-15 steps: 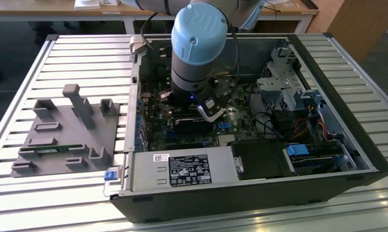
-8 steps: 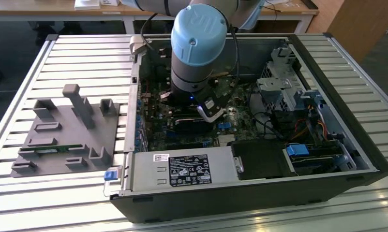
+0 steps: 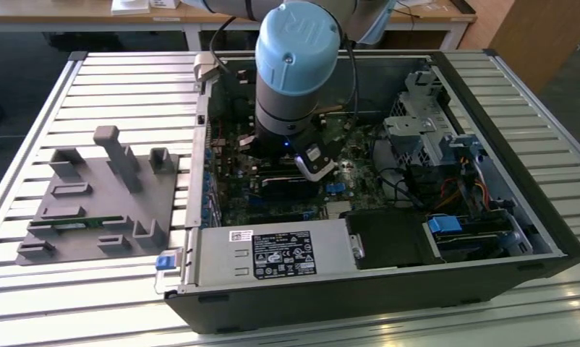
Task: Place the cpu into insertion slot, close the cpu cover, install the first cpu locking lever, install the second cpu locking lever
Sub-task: 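Install the second cpu locking lever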
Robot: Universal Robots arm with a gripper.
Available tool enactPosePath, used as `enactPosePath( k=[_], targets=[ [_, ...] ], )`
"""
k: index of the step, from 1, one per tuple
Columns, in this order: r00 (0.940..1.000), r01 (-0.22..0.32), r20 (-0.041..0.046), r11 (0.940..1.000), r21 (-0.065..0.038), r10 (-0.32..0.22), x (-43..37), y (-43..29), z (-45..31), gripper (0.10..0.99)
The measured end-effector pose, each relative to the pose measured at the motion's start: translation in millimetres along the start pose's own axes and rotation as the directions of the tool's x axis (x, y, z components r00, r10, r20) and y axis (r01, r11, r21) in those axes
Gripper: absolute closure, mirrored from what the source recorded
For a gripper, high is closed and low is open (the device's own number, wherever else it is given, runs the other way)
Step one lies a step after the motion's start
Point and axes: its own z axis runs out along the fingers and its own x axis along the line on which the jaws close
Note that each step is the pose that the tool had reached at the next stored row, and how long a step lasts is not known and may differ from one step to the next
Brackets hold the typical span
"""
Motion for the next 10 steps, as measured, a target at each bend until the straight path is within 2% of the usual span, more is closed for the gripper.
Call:
enactPosePath(
  k=[10],
  targets=[
    [1.0000, 0.000, 0.0000, 1.0000, 0.000, 0.000, 0.0, -2.2, 3.6, 0.980]
  ],
)
